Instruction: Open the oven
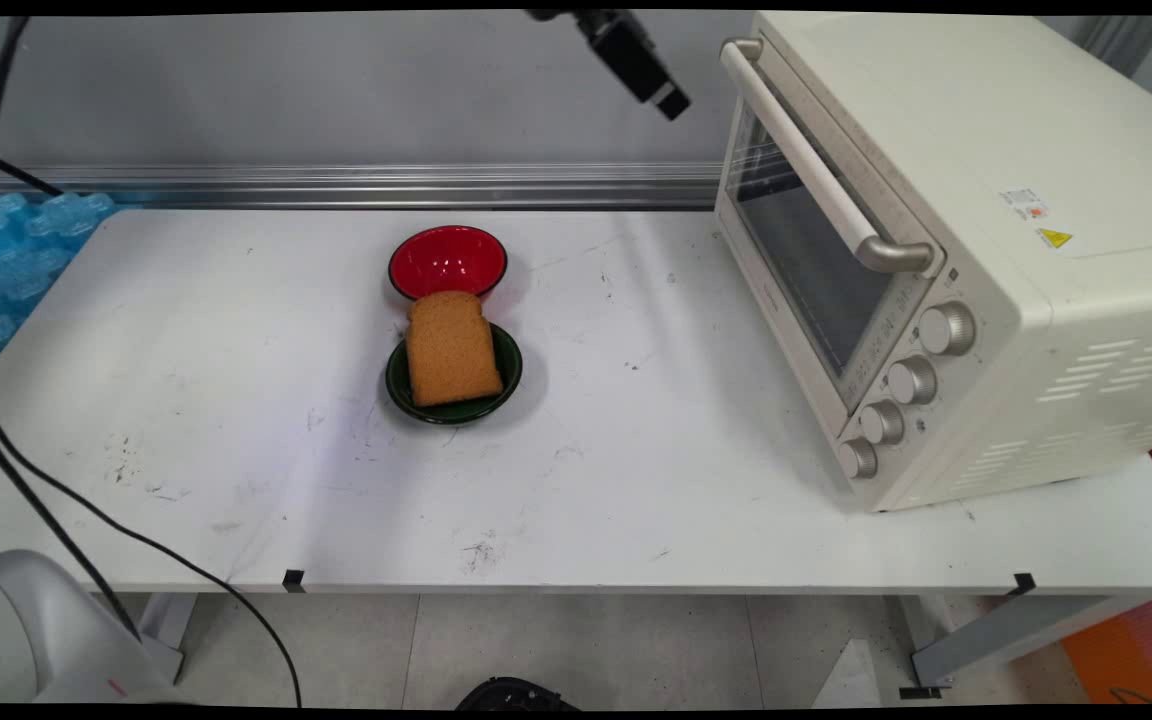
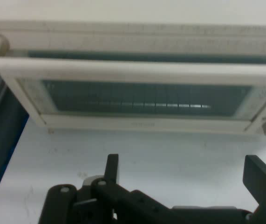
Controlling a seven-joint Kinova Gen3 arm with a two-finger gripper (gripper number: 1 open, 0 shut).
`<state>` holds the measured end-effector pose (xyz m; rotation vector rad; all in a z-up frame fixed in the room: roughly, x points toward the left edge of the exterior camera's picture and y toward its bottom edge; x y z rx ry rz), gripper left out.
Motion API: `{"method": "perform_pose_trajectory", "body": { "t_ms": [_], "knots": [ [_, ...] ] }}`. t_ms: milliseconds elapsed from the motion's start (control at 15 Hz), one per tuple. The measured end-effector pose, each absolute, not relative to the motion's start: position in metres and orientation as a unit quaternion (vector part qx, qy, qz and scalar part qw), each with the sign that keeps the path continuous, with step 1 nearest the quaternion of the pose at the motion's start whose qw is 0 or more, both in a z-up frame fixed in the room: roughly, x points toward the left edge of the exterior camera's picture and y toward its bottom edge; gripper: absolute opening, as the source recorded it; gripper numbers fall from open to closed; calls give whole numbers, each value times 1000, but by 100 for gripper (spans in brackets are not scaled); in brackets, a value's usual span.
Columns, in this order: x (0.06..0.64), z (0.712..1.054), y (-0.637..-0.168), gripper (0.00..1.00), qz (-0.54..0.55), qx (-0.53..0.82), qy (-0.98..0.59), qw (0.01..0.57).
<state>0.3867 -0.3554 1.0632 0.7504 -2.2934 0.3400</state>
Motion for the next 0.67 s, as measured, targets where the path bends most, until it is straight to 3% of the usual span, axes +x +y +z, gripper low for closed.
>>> {"method": "perform_pose_trajectory", "body": {
  "t_ms": [667],
  "knots": [
    [335,1063,-394,100,143,283,-883,347]
  ]
}}
